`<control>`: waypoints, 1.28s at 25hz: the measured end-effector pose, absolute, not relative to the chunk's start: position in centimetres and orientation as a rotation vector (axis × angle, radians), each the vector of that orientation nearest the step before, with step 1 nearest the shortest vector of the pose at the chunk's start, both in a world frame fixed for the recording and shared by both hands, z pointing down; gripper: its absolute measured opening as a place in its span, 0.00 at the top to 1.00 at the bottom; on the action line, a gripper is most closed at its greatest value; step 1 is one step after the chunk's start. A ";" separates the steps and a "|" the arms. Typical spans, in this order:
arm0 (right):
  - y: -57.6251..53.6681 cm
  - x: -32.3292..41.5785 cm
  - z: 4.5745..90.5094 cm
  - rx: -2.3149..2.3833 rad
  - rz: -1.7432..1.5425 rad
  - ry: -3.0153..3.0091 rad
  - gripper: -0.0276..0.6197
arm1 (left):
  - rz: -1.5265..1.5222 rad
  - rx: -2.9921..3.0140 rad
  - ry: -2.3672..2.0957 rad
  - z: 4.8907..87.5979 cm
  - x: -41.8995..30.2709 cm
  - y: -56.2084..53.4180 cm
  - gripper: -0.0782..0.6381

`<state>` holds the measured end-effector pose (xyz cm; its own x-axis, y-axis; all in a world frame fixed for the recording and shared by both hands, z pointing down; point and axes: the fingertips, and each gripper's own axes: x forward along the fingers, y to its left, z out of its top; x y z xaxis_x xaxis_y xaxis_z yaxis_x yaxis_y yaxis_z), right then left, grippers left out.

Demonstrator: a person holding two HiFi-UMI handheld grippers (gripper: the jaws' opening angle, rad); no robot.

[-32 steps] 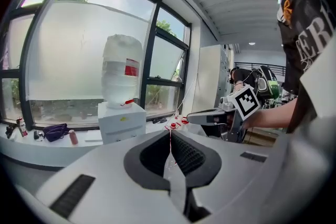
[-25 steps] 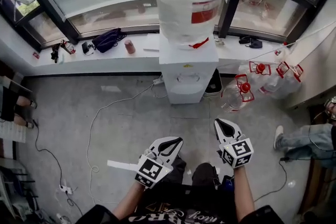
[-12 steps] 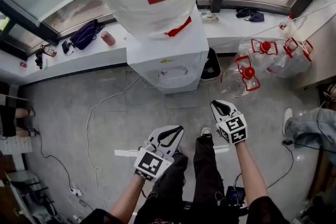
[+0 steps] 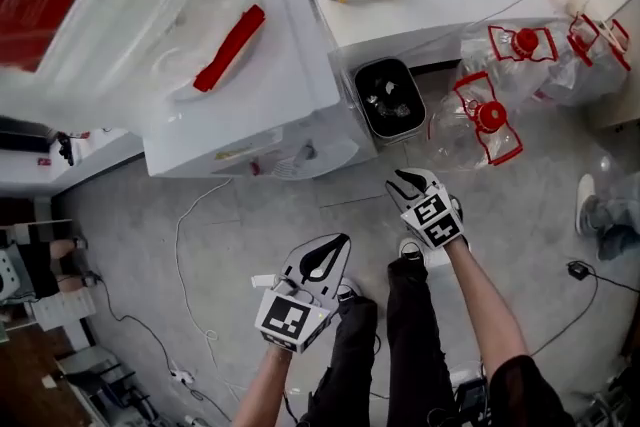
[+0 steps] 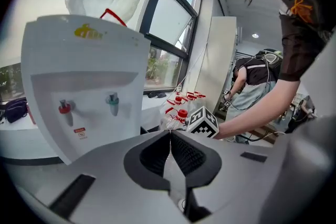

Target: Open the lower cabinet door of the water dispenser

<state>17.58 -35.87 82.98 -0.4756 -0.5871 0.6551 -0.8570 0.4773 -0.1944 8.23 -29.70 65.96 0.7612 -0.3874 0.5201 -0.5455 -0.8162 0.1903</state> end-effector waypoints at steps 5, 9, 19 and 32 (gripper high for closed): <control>-39.7 17.5 89.8 1.138 0.674 -2.223 0.68 | 0.756 2.615 -0.693 70.8 10.2 -32.2 0.86; -42.5 17.2 93.5 1.142 0.705 -2.222 0.62 | 0.806 2.616 -0.684 73.8 10.9 -33.9 0.86; -46.7 14.3 97.8 1.008 0.491 -2.201 0.54 | 0.884 2.571 -0.665 78.7 9.9 -35.0 0.86; -43.8 13.7 98.1 1.055 0.531 -2.126 0.56 | 0.863 2.525 -0.686 78.8 7.6 -32.8 0.86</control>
